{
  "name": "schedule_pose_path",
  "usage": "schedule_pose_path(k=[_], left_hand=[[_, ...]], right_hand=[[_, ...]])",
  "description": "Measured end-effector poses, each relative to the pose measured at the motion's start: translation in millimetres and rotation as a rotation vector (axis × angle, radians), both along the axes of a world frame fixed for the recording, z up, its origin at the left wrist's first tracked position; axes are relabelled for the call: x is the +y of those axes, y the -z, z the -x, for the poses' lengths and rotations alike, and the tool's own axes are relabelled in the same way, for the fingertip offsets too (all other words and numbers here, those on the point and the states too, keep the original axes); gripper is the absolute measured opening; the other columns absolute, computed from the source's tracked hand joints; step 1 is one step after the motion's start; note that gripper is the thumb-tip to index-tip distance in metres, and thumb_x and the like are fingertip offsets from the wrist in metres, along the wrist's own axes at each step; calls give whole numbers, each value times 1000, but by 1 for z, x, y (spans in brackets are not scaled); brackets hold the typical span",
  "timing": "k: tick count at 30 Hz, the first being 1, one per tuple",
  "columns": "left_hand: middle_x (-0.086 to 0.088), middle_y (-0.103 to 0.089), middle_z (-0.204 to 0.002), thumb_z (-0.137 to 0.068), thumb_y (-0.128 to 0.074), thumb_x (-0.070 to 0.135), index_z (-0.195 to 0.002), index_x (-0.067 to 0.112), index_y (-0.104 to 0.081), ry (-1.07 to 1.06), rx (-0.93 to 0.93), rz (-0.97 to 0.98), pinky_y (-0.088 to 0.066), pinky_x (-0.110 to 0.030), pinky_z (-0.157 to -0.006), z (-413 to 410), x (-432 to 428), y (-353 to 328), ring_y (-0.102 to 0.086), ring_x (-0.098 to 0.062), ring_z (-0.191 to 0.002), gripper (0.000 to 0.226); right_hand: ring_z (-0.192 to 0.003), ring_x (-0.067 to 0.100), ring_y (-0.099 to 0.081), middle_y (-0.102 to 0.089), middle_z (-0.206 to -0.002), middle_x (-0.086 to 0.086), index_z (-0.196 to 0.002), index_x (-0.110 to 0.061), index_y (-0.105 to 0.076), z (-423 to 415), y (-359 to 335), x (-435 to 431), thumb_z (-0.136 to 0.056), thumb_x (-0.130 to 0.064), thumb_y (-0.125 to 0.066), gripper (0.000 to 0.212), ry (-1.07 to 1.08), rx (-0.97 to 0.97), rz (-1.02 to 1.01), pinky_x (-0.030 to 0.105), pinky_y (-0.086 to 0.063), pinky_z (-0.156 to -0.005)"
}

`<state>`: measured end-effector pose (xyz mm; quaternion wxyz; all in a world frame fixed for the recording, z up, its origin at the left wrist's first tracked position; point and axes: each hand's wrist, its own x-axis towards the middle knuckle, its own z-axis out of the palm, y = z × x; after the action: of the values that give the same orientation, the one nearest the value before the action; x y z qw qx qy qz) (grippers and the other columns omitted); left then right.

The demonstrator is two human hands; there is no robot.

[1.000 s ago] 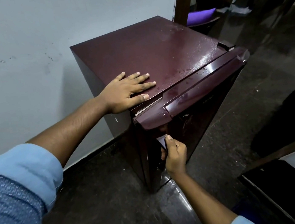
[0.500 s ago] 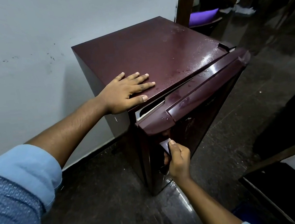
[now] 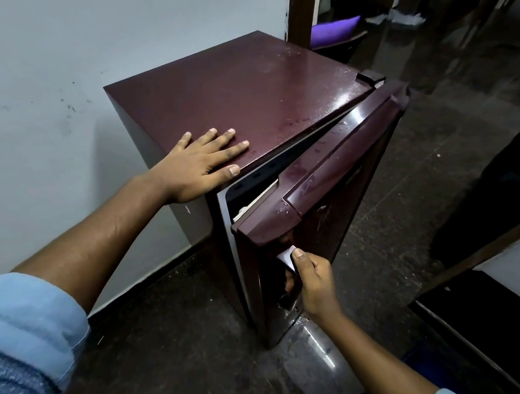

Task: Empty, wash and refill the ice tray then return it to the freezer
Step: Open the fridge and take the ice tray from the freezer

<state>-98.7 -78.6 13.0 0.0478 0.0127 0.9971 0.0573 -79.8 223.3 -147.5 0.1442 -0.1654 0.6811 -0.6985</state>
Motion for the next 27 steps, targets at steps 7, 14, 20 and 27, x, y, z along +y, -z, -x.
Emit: schedule_pose_path(k=[7, 14, 20, 27], left_hand=[[12, 22, -173, -99, -3, 81, -154, 56, 28, 25, 38, 97, 11, -70, -124, -8, 46, -2, 19, -25, -161, 69], [14, 33, -168, -99, 6, 71, -153, 59, 29, 273, 19, 144, 13, -63, -126, 25, 121, -7, 27, -23, -158, 60], [16, 35, -167, -100, 4, 69, -150, 63, 29, 395, -6, 108, 15, -61, -127, 46, 171, -9, 30, -21, -157, 57], [15, 34, -169, -106, -5, 67, -153, 62, 24, 507, -11, 125, 16, -59, -127, 64, 221, -12, 34, -20, -155, 56]], right_hand=[[-51, 4, -48, -52, -52, -4, -60, -12, -50, -3, -11, 41, -102, -25, -50, 44, 19, 10, -49, 19, -38, -53], [-60, 13, -37, -38, -62, 0, -64, -7, -42, -1, -16, 99, -93, -48, -57, 53, 71, 57, -78, 36, -30, -57], [-61, 6, -37, -38, -63, -11, -64, -18, -43, 5, -18, 159, -95, -46, -58, 44, 140, 83, -101, 27, -29, -57], [-67, 3, -52, -57, -68, -10, -69, -28, -66, 15, -32, 236, -97, -29, -61, 28, 295, 73, -156, 23, -40, -64]])
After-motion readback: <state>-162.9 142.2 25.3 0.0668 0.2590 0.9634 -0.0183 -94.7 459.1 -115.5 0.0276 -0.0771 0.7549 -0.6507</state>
